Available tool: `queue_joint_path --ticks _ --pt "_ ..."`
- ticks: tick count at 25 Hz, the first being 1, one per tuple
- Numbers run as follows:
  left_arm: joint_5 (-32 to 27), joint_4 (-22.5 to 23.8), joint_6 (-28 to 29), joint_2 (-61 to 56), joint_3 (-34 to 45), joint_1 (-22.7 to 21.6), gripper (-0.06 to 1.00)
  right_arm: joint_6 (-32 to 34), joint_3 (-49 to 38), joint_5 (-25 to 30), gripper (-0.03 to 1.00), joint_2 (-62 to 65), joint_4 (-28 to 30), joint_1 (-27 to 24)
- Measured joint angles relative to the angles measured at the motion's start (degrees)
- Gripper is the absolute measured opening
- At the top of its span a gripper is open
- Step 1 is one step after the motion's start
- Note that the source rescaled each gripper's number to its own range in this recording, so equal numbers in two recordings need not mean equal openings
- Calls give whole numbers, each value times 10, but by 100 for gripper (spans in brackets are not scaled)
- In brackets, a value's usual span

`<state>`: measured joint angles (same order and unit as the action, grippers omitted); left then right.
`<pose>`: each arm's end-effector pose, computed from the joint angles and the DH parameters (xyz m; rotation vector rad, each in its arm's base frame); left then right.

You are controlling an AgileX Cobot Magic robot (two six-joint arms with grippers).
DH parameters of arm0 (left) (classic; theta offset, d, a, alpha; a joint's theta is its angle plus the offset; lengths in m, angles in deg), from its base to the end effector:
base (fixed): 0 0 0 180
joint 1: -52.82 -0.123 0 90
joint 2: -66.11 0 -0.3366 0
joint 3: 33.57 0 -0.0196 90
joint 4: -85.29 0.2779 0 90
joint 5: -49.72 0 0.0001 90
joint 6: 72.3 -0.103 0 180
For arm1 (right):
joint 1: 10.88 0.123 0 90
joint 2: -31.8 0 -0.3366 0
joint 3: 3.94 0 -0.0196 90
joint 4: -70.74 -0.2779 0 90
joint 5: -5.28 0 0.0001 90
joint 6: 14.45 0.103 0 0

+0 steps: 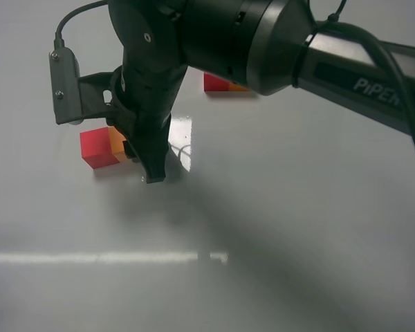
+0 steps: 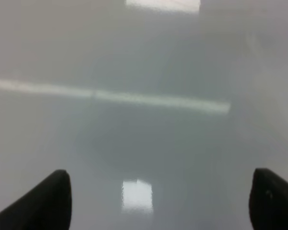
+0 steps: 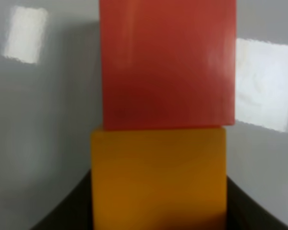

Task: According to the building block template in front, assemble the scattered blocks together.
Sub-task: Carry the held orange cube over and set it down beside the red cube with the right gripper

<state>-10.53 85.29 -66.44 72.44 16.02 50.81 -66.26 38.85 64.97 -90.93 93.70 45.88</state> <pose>-0.0229 -0.0008 0.2866 -0.1392 2.0230 -0.0424 0.3128 0.4139 0.4024 -1.9909 1.3196 -0.4700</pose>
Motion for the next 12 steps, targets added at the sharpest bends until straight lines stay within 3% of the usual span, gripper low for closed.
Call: queue_joint_path --ticks 6,9,12 --pt "0 0 0 0 0 0 4 0 1 0 3 -1 -1 0" --pt "0 0 0 0 0 0 4 0 1 6 32 -1 -5 0" --pt "0 0 0 0 0 0 4 2 1 19 53 3 -9 1"
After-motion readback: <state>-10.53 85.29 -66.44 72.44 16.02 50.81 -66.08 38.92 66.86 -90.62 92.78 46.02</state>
